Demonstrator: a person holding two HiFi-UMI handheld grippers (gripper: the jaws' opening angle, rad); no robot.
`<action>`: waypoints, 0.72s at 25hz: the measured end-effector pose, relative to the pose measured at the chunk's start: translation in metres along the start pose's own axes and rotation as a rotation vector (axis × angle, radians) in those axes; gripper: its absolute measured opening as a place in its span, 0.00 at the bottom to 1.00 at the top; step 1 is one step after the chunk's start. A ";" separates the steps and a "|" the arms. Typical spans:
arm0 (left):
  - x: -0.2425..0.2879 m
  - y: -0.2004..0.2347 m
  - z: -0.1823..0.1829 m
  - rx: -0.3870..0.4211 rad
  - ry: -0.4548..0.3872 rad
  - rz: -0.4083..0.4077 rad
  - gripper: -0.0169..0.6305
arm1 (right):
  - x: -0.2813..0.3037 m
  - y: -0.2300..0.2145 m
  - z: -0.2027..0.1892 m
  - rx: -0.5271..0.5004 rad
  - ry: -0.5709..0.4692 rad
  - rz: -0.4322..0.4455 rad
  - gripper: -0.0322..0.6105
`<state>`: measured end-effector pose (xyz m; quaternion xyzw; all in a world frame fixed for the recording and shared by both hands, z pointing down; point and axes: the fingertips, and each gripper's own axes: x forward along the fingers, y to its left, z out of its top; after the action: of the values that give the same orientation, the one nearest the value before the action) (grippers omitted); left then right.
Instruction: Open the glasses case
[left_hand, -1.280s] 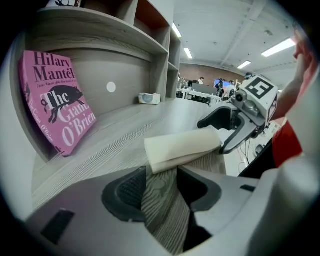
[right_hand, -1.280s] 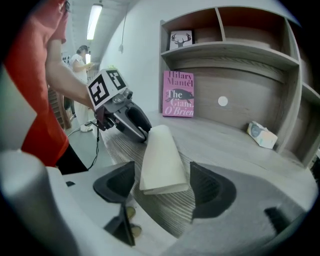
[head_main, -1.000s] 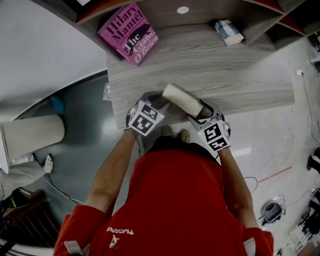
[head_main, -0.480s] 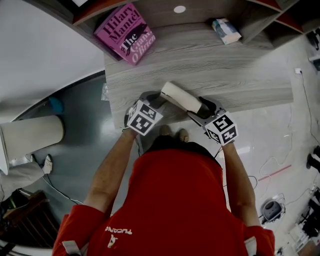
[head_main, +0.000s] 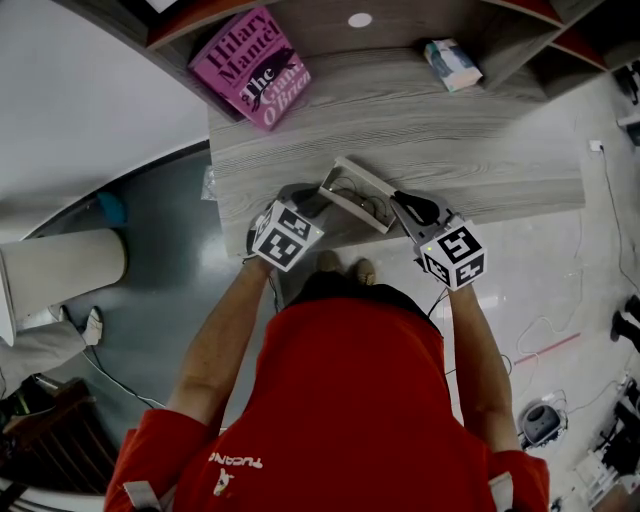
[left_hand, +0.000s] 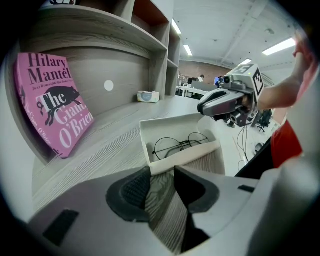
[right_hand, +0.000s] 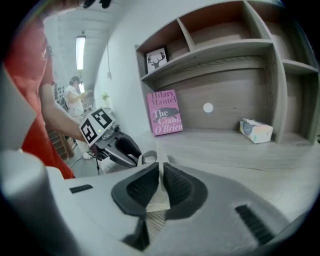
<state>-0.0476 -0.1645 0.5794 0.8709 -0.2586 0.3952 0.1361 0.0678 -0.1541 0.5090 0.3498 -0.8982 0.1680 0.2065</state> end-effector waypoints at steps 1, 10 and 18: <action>0.000 0.000 0.000 -0.001 0.001 0.000 0.25 | 0.000 -0.004 0.001 -0.006 -0.003 -0.017 0.10; 0.000 0.000 0.002 -0.008 0.008 0.019 0.25 | 0.005 -0.038 0.002 -0.042 0.002 -0.110 0.10; 0.003 0.002 0.006 -0.023 0.017 0.039 0.25 | 0.015 -0.067 -0.006 -0.006 0.010 -0.170 0.11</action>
<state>-0.0437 -0.1697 0.5778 0.8606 -0.2788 0.4023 0.1409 0.1064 -0.2067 0.5320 0.4234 -0.8647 0.1488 0.2255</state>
